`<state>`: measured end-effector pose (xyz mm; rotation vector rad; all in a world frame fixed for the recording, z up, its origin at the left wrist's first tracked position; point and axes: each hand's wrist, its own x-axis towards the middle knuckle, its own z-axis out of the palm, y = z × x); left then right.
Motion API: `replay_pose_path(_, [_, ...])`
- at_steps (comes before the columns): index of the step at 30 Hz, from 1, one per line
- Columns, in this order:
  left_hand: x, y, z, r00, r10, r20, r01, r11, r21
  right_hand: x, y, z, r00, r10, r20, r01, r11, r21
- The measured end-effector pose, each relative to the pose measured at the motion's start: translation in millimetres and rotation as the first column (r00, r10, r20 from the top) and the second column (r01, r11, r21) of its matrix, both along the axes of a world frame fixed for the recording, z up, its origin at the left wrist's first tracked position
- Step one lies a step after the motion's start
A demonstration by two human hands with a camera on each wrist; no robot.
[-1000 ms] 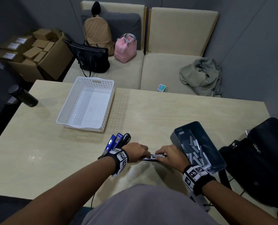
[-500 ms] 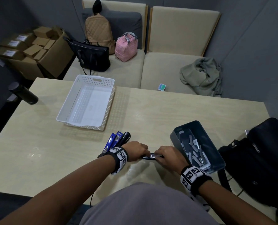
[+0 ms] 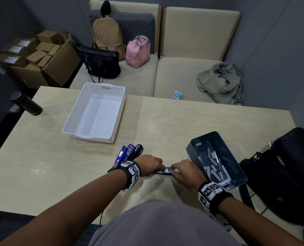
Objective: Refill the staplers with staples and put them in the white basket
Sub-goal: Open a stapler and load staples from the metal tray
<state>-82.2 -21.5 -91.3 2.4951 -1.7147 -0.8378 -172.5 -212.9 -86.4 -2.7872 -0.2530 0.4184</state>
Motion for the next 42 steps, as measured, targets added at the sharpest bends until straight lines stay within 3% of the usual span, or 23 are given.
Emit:
replay_pose_path(23, [1, -2, -1, 0.999, -0.026, 0.024, 0.025, 0.999, 0.022, -1, 2, -2, 0.999, 0.035, 0.009, -0.034, 0.998, -0.044])
replay_pose_path(34, [1, 10, -4, 1.000, 0.026, 0.016, -0.026, 1.000, 0.000, 4, 1, -6, 0.995, -0.030, -0.091, 0.029, 0.999, -0.020])
replay_pose_path(39, [2, 42, -7, 0.994, 0.041, 0.105, -0.058, 0.986, 0.156, 0, -7, -18, 0.993, -0.091, -0.081, 0.092, 0.996, 0.006])
replay_pose_path(42, [2, 45, 0, 0.989, 0.089, 0.119, -0.106, 0.984, 0.143, 1, -6, -19, 0.991, -0.098, -0.095, 0.100, 0.995, 0.011])
